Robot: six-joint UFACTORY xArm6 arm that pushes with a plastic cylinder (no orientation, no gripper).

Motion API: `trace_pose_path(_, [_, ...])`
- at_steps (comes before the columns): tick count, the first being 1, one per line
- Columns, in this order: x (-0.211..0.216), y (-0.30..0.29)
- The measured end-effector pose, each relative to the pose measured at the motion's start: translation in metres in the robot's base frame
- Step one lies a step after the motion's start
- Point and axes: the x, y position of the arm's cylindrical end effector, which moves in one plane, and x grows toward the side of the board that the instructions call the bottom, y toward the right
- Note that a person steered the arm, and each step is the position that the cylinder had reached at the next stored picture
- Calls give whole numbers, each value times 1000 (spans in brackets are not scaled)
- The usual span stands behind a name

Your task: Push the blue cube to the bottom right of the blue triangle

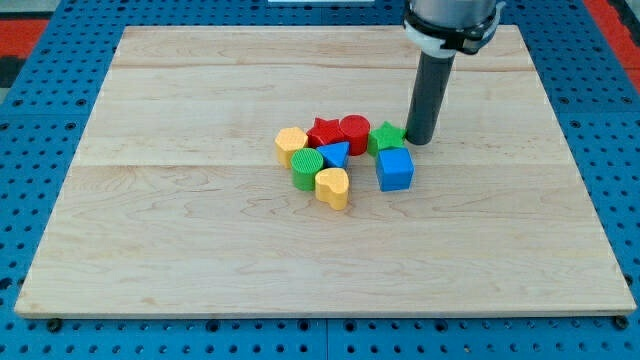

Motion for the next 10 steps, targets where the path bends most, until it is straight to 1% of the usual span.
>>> trace_pose_path(1, [18, -7])
trace_pose_path(2, [19, -8])
trace_pose_path(3, [31, -11])
trace_pose_path(4, [36, -1])
trace_pose_path(5, [38, 86])
trace_pose_path(6, [69, 93])
trace_pose_path(7, [93, 41])
trace_pose_path(8, [90, 14])
trace_pose_path(9, [74, 11])
trace_pose_path(10, [72, -24])
